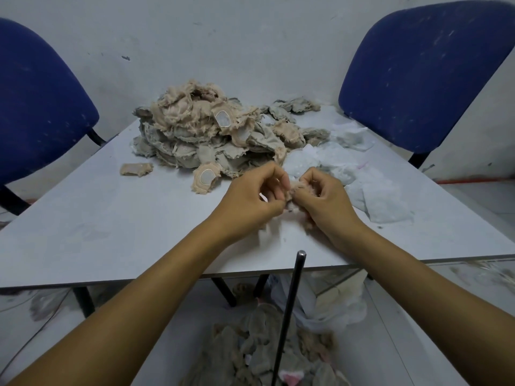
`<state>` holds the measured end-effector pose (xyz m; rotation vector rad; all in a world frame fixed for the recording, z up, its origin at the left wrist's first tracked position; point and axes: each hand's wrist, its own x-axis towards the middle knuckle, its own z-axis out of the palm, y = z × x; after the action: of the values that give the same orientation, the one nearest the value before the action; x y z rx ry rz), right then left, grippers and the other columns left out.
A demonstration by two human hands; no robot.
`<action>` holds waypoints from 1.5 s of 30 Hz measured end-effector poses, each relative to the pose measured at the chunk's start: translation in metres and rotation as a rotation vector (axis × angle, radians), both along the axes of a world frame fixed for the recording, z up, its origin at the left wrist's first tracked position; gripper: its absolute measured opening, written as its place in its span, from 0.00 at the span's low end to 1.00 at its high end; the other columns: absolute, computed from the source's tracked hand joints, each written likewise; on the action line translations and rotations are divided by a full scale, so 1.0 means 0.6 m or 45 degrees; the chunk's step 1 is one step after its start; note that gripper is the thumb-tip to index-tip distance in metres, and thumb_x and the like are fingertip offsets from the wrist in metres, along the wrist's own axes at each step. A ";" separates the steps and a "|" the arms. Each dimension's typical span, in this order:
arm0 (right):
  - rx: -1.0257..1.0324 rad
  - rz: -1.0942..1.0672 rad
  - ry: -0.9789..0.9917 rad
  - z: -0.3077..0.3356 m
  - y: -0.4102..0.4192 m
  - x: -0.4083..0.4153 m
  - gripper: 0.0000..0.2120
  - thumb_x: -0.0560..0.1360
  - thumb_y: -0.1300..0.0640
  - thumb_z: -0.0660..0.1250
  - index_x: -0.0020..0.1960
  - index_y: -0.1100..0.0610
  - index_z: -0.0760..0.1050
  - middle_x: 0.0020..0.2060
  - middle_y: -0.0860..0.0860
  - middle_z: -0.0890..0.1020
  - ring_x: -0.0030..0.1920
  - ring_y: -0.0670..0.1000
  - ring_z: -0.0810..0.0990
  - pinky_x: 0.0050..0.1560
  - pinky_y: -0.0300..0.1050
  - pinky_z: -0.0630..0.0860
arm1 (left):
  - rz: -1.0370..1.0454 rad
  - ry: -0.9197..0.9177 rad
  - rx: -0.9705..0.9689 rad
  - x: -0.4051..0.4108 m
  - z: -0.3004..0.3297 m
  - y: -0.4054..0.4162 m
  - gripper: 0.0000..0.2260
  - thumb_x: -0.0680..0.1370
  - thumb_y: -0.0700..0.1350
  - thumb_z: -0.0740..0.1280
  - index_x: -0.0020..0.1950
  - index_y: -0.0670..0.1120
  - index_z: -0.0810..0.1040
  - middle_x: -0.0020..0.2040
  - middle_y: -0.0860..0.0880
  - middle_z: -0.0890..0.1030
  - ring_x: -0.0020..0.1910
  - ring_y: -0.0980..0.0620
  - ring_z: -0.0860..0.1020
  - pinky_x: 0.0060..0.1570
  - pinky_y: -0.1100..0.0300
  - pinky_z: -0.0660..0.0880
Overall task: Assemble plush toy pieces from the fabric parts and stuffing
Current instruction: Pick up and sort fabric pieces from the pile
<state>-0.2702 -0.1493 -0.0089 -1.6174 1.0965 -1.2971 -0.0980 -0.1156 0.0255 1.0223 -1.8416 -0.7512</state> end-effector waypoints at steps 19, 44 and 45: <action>0.149 0.171 -0.116 0.012 0.005 0.004 0.16 0.70 0.73 0.64 0.50 0.54 0.78 0.42 0.50 0.83 0.42 0.51 0.83 0.43 0.49 0.79 | -0.114 0.098 0.434 0.048 0.007 -0.026 0.10 0.78 0.52 0.65 0.50 0.54 0.86 0.45 0.55 0.84 0.44 0.59 0.79 0.41 0.66 0.74; -0.177 0.255 0.357 0.005 0.009 0.003 0.09 0.74 0.55 0.75 0.51 0.46 0.81 0.38 0.50 0.83 0.39 0.51 0.82 0.44 0.44 0.79 | -0.014 -0.315 0.110 0.072 -0.018 -0.022 0.04 0.77 0.48 0.72 0.49 0.56 0.79 0.37 0.49 0.79 0.34 0.53 0.74 0.36 0.59 0.70; -0.160 0.251 0.312 0.005 0.007 0.002 0.08 0.74 0.56 0.75 0.51 0.47 0.82 0.38 0.51 0.83 0.38 0.51 0.82 0.43 0.44 0.79 | -0.019 -0.343 0.114 0.072 -0.018 -0.023 0.05 0.76 0.49 0.73 0.49 0.57 0.79 0.40 0.47 0.80 0.36 0.50 0.75 0.38 0.56 0.71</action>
<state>-0.2691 -0.1451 -0.0061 -1.9661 0.9832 -1.0775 -0.0549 -0.1292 0.0147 1.2173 -2.0610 -0.7392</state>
